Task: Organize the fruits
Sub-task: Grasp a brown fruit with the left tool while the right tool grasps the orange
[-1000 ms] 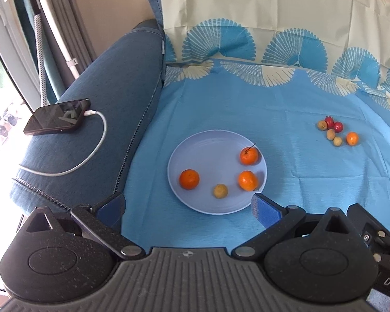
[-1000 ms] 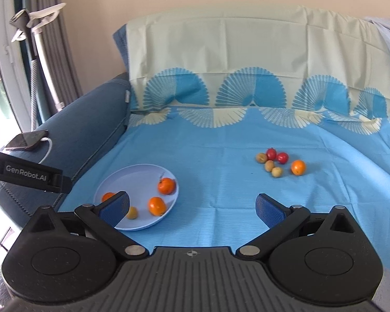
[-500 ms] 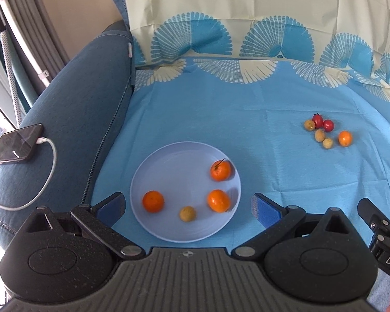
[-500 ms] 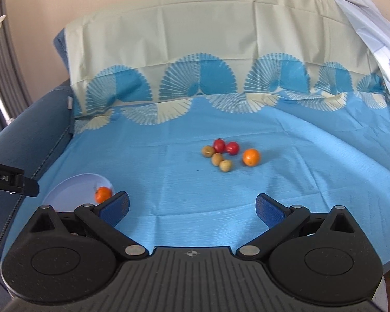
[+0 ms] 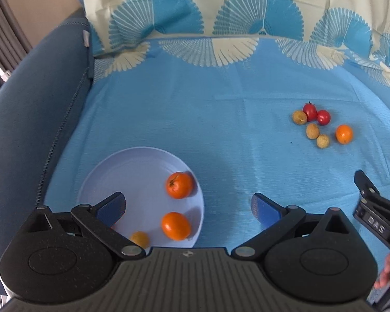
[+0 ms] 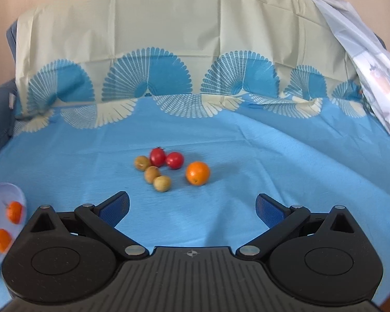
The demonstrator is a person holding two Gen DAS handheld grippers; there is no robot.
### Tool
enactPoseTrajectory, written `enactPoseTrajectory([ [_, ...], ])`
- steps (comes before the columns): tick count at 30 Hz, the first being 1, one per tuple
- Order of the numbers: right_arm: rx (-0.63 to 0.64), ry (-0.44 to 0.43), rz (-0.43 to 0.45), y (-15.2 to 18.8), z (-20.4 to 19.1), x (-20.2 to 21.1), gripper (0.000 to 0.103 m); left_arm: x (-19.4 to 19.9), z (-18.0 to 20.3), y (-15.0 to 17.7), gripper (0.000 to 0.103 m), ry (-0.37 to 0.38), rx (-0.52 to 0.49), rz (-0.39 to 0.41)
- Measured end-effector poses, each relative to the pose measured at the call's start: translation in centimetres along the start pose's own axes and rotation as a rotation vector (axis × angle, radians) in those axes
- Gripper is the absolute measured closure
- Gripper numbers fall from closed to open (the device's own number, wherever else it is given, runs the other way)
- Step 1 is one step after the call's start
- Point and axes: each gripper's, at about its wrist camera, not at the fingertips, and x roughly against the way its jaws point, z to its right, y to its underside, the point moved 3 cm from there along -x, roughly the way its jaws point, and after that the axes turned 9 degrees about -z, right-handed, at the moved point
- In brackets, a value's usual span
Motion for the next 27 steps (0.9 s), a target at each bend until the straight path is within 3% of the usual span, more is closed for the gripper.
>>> enactPoseTrajectory([
  [6,0.029,0.021,-0.027,-1.5,0.9,-7.4,0.001,-3.0,1.4,-2.2,0.0,-0.042,-0.025,-0.038],
  [12,-0.038,0.015,-0.083,-3.2,2.4,-13.5,0.001,-5.6,4.6,-5.2,0.0,-0.003,-0.031,-0.082],
  [13,-0.037,0.0,-0.087,-3.3,2.5,-14.2,0.006,-5.9,5.5,-5.8,0.0,0.008,-0.042,-0.078],
  [14,-0.039,-0.013,-0.092,-3.4,2.6,-14.7,0.028,-6.2,6.6,-6.4,0.0,0.017,-0.055,-0.075],
  [15,-0.04,-0.013,-0.095,-3.5,2.7,-15.0,0.038,-6.5,7.7,-7.1,0.0,0.028,-0.065,-0.072],
  [16,-0.038,-0.003,-0.082,-3.7,2.9,-14.8,0.064,-6.8,8.8,-7.8,0.0,0.043,-0.074,-0.07],
  [20,-0.113,0.088,-0.095,-3.7,5.9,-14.9,0.064,-8.2,13.6,-10.2,0.0,0.1,-0.128,-0.061],
  [23,-0.184,0.09,-0.086,-3.6,8.5,-15.1,0.064,-9.9,16.9,-11.7,0.0,0.097,-0.168,-0.067],
  [27,-0.166,0.108,-0.079,-3.4,8.3,-15.2,0.064,-12.8,19.1,-12.5,0.0,0.075,-0.192,-0.114],
])
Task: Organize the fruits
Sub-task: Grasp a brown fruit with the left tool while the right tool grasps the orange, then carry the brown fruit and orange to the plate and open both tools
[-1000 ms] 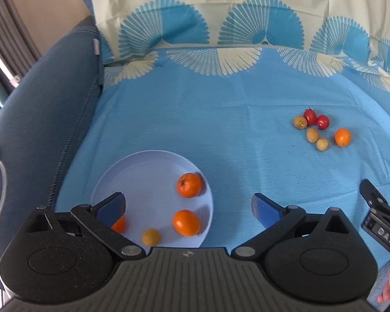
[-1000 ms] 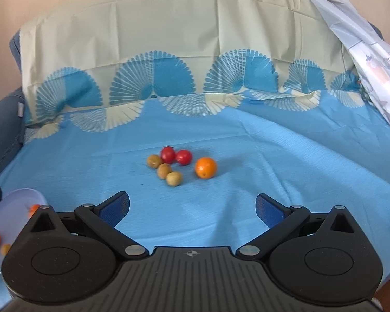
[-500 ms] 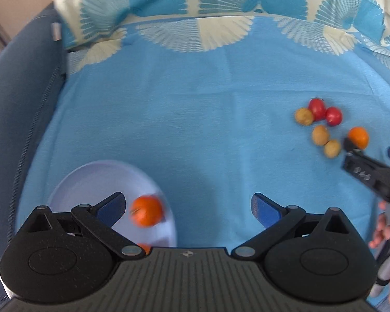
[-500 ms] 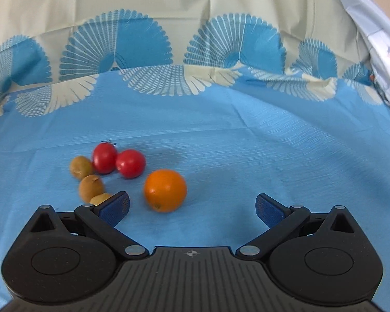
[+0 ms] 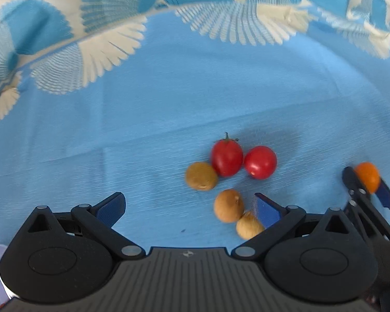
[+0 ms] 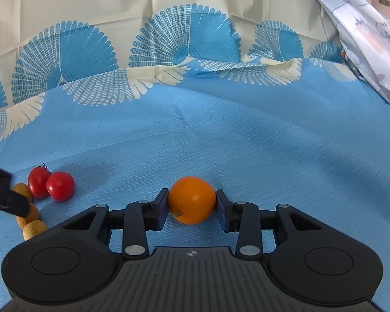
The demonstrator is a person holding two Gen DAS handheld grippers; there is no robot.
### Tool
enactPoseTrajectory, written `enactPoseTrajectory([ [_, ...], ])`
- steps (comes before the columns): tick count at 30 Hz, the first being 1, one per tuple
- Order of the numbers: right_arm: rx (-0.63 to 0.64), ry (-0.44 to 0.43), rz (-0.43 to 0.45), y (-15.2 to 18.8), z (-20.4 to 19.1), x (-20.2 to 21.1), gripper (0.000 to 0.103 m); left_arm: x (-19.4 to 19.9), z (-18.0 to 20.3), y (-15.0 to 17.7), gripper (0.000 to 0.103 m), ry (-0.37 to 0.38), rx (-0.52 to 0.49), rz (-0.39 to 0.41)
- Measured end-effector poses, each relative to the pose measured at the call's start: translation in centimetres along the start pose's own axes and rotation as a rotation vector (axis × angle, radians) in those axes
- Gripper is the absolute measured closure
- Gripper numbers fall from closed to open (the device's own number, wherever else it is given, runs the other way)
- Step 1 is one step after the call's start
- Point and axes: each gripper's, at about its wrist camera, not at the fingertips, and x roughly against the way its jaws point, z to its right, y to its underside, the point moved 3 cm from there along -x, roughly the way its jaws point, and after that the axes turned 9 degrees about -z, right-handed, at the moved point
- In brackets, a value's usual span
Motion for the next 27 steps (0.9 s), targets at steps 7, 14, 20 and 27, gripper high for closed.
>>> enactPoseTrajectory([
  [7,-0.015,-0.001,0.006,-0.2,0.0,0.0,0.063,-0.5,-1.1,0.7,0.076,0.097,0.044,-0.056],
  [14,-0.058,0.005,0.045,-0.2,0.5,0.8,0.064,2.7,-4.7,3.4,0.076,0.035,0.048,0.022],
  [20,-0.042,0.065,0.112,0.2,0.9,3.2,0.064,8.8,-9.5,9.9,0.076,-0.015,0.048,0.071],
  [27,0.053,0.003,0.22,0.9,-1.1,12.8,0.064,14.2,-14.5,17.5,0.076,-0.048,0.088,0.122],
])
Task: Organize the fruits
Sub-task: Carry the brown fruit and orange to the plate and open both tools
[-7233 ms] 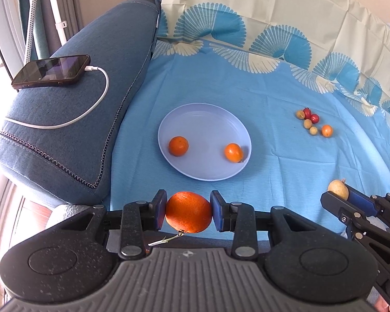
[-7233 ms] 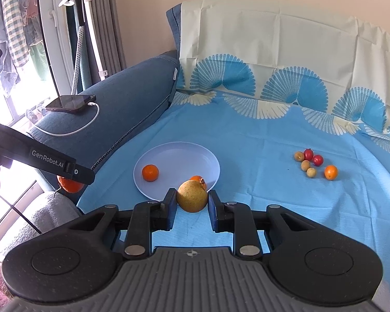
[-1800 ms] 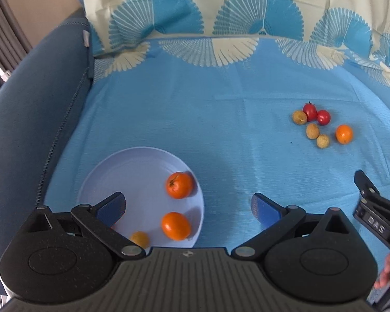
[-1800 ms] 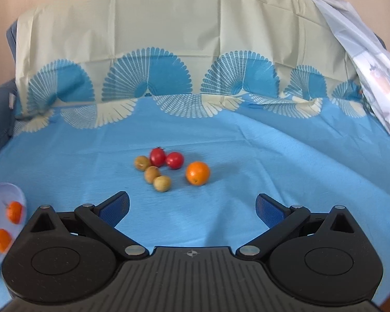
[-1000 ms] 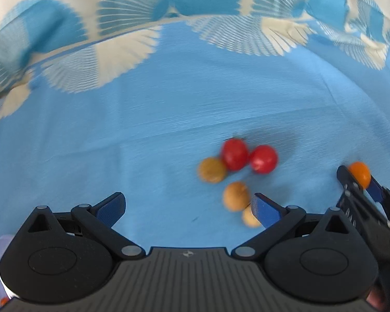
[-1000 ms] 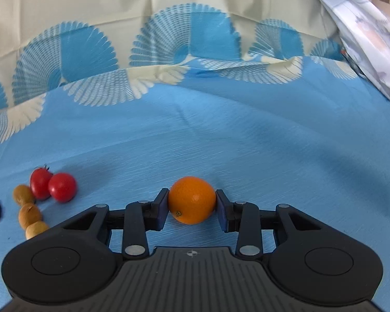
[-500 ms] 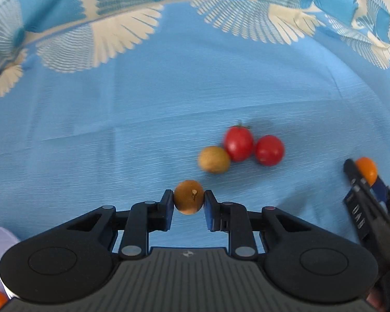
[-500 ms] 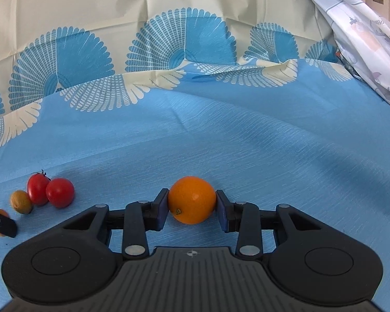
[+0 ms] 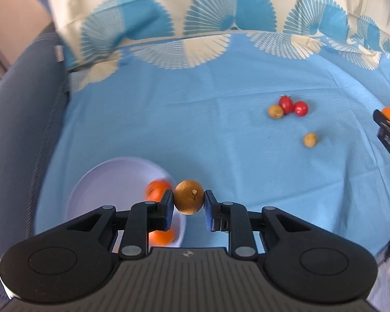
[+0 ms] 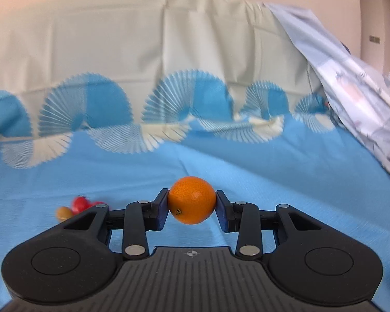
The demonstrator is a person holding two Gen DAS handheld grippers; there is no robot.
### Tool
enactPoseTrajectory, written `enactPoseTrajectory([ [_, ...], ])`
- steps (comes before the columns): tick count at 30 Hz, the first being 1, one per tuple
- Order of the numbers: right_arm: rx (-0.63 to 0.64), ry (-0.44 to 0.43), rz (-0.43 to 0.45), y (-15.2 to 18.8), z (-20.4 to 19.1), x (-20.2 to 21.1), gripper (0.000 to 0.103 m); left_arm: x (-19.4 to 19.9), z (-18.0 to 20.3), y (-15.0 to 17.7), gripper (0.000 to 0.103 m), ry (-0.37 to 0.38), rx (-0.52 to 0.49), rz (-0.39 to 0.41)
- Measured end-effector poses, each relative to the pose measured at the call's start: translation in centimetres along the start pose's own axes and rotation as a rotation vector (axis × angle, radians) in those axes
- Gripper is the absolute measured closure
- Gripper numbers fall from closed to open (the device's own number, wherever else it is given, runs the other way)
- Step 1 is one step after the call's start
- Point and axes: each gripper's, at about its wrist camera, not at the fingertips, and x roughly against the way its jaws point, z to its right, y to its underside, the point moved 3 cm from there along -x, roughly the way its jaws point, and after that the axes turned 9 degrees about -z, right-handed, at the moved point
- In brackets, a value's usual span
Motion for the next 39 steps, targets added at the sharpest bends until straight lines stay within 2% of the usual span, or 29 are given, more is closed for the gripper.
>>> enactPoseTrajectory([
  [2,0.025,-0.048,-0.003,0.3,-0.9,3.1,0.064,1.4,-1.3,1.4,0.076,-0.003,0.017,0.013],
  [11,0.164,-0.381,-0.1,3.1,-8.0,16.2,0.064,7.4,-6.9,7.3,0.076,0.015,0.107,0.073],
  [16,0.264,-0.505,-0.088,4.0,-11.8,22.3,0.064,9.4,-9.8,10.4,0.076,0.008,0.16,0.092],
  [22,0.332,-0.571,-0.103,5.4,-14.3,26.6,0.064,11.4,-12.6,13.7,0.076,0.02,0.214,0.136],
  [28,0.357,-0.587,-0.114,6.0,-15.3,28.9,0.064,12.3,-14.2,16.1,0.076,0.04,0.247,0.151],
  [39,0.382,-0.587,-0.099,5.9,-15.7,30.0,0.064,12.6,-15.5,17.1,0.076,0.062,0.282,0.172],
])
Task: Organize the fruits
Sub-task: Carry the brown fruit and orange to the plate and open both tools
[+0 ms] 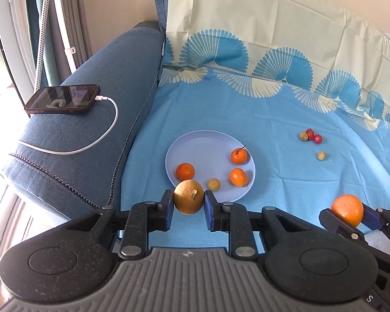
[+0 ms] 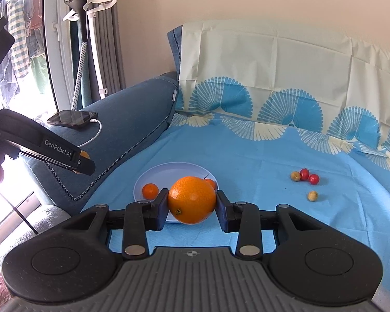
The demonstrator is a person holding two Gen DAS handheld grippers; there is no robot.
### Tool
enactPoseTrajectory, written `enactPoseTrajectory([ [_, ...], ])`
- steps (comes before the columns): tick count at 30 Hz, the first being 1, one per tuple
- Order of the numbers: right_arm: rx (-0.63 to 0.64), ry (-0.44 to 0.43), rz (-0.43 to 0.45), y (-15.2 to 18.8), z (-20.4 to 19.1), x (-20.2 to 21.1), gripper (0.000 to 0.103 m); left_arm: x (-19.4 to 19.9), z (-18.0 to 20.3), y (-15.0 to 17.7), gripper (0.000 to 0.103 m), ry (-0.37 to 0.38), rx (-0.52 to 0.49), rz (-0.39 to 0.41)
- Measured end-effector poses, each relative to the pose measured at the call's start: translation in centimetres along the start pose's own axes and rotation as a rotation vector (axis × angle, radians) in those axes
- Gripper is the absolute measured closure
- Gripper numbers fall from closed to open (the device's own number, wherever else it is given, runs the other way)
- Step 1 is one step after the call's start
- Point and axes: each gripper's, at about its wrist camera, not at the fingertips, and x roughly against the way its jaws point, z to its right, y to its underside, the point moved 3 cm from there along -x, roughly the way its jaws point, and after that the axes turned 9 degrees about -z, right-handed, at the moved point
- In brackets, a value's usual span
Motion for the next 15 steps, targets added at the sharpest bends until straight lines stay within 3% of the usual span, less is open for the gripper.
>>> enactPoseTrajectory([
  [15,0.016,0.004,-0.022,-0.3,-0.3,-1.1,0.064,-1.2,-0.5,-0.8,0.076,0.0,0.021,-0.008],
])
